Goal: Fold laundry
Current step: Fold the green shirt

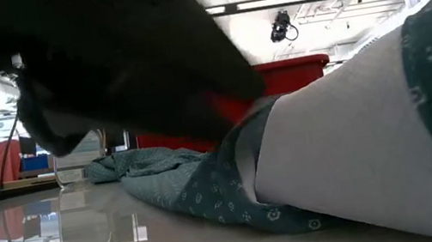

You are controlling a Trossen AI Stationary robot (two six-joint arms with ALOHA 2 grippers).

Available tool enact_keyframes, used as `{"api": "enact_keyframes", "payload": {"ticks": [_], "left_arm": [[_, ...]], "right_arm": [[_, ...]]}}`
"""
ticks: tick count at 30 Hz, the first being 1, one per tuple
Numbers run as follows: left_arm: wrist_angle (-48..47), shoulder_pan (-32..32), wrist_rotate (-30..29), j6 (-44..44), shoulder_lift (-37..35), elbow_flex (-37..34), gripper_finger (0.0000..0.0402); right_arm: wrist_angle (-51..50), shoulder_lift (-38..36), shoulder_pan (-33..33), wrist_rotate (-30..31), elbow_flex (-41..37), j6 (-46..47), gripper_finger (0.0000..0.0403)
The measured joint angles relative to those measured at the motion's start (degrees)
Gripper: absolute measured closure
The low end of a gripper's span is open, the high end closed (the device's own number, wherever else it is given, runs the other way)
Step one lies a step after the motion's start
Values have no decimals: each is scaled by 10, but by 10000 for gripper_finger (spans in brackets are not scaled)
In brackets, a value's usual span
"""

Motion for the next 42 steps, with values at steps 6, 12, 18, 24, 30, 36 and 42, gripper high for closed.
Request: {"api": "enact_keyframes", "payload": {"ticks": [6, 12, 18, 24, 30, 36, 42], "left_arm": [[-15, 5, 2, -9, 5, 10, 249], [-37, 13, 47, -32, 9, 10, 284], [21, 21, 125, -32, 4, 11, 389], [95, 28, 291, -35, -7, 66, 394], [76, 23, 309, -36, -4, 88, 391], [74, 29, 408, -93, -3, 85, 363], [44, 20, 493, -140, -5, 85, 331]], "right_arm": [[-1, 0, 10, -2, 0, 13, 300], [-11, 0, 14, -2, 0, 14, 301], [-57, 0, 6, 2, 0, 32, 314], [-53, 0, 5, -1, 0, 44, 326], [-39, 0, 2, -32, 0, 27, 328], [-27, 0, 3, -49, 0, 11, 328], [-30, 22, 1, -35, -15, -17, 328]]}}
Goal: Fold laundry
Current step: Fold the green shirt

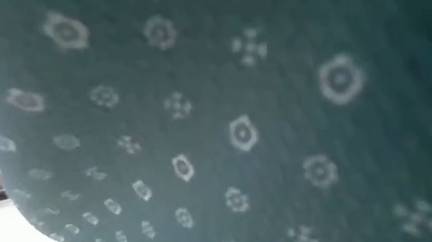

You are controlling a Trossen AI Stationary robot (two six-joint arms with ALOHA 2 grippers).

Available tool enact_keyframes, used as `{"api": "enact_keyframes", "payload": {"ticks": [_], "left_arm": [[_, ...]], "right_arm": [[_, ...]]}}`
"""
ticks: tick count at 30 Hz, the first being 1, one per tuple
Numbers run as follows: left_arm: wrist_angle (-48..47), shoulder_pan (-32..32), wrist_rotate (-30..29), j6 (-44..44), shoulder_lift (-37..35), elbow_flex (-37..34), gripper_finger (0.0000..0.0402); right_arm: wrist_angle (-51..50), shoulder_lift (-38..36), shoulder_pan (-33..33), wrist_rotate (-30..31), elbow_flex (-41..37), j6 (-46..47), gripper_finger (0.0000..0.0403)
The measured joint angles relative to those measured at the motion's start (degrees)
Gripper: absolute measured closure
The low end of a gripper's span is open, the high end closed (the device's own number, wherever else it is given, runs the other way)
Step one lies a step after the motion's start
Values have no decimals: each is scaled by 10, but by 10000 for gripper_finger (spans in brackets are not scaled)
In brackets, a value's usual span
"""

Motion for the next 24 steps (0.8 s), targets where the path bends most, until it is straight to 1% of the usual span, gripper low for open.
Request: {"api": "enact_keyframes", "payload": {"ticks": [3, 5, 7, 10, 12, 14, 17, 19, 22, 24], "left_arm": [[-47, -1, -5, -29, -3, 0, 323], [-81, -1, -24, -42, -11, 0, 322], [-124, -2, -47, -57, -25, 0, 322], [-229, -7, -107, -78, -56, 0, 322], [-305, -12, -155, -89, -82, 0, 322], [-365, -13, -192, -92, -108, 0, 322], [-462, 0, -224, -90, -136, 0, 322], [-521, 20, -240, -72, -144, 0, 322], [-579, 68, -248, 2, -145, -1, 322], [-561, 114, -245, 73, -145, -17, 323]], "right_arm": [[20, 38, 0, -16, -12, 17, 328], [49, 63, 8, -43, -14, 48, 331], [87, 80, 25, -92, -12, 87, 337], [152, 86, 66, -164, -15, 144, 352], [193, 72, 85, -188, -15, 165, 361], [190, 46, 92, -190, -8, 168, 368], [99, 6, 64, -170, -7, 135, 372], [35, -24, 22, -145, -7, 99, 373], [-55, -57, -58, -112, -7, 36, 373], [-86, -72, -120, -83, -7, -8, 373]]}}
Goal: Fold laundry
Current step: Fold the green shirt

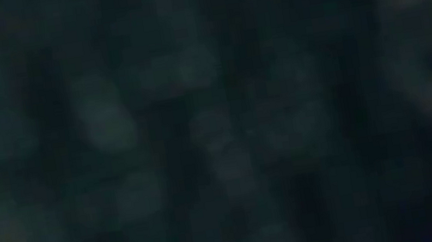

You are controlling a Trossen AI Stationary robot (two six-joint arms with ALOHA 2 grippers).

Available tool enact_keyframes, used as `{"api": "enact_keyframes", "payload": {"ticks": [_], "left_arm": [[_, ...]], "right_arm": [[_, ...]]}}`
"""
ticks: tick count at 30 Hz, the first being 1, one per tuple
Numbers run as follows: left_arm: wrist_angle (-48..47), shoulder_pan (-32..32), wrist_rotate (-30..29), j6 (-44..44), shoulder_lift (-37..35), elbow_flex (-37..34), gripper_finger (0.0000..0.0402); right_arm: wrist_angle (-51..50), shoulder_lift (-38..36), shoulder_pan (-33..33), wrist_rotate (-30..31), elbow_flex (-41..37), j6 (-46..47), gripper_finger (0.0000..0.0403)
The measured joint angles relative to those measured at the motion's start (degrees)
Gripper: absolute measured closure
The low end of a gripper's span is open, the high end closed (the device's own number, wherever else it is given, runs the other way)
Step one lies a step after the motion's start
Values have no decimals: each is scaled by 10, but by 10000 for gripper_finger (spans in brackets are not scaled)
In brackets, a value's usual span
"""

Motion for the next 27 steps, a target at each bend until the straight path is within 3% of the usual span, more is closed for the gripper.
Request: {"api": "enact_keyframes", "payload": {"ticks": [5, 9, 13, 18, 24, 27], "left_arm": [[123, 128, 23, 145, 4, -68, 335], [214, 229, 77, 232, 3, -118, 341], [266, 312, 150, 301, 2, -164, 342], [276, 386, 214, 368, -3, -229, 342], [274, 460, 217, 479, -9, -221, 342], [283, 497, 204, 537, -11, -193, 342]], "right_arm": [[-15, -8, -183, 29, 1, -122, 374], [6, 10, -326, -24, 1, -197, 382], [-4, 44, -427, -74, 1, -229, 394], [-72, 70, -503, -98, 4, -195, 397], [-139, 36, -523, -47, 4, -146, 400], [-180, 17, -532, 7, 15, -129, 400]]}}
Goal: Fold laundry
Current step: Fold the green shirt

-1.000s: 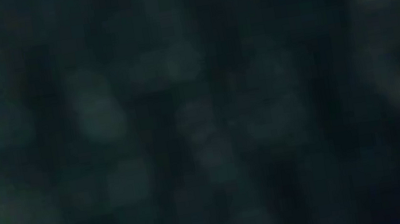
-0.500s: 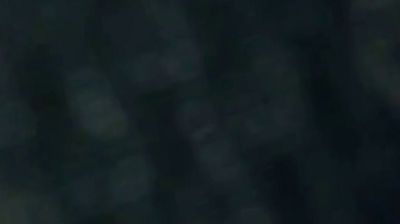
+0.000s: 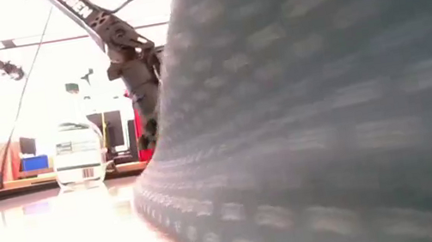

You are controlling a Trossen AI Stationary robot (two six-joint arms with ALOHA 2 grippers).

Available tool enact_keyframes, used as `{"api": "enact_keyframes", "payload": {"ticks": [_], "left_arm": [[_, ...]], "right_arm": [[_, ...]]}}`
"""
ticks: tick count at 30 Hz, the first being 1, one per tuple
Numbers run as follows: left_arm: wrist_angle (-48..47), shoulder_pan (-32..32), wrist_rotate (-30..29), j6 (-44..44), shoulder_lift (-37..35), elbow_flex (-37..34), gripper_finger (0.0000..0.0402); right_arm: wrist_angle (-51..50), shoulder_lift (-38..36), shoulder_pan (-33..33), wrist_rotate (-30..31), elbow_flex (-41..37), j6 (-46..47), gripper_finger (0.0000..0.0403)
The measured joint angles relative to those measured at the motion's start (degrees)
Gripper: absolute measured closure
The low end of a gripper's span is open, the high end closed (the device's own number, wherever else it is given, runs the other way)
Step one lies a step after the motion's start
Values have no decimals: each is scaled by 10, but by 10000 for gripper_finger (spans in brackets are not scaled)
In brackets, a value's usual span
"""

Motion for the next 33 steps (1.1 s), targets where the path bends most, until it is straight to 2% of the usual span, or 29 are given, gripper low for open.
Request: {"api": "enact_keyframes", "payload": {"ticks": [3, 8, 11, 14, 17, 20, 23, 28, 33], "left_arm": [[22, 39, 3, 59, -4, 30, 342], [18, 95, 47, 115, -3, 68, 342], [-15, 113, 94, 115, -5, 92, 342], [-24, 106, 162, 89, -6, 105, 342], [-21, 66, 206, 44, -6, 102, 342], [-13, -2, 210, 4, -6, 98, 342], [40, -80, 197, -50, -6, 98, 342], [157, -170, 120, -171, 9, 99, 342], [173, -214, 91, -299, 58, 99, 348]], "right_arm": [[-26, -12, -15, 35, 26, -3, 400], [-86, -14, -26, 41, 71, -45, 399], [-85, -16, -10, -19, 90, -96, 399], [-69, -16, 17, -91, 98, -136, 399], [-69, -8, 38, -144, 87, -163, 399], [-75, -4, 49, -153, 58, -166, 399], [-88, -4, 38, -122, 26, -160, 399], [-124, -4, -23, -13, 16, -149, 399], [-135, -10, -70, -17, 28, -228, 398]]}}
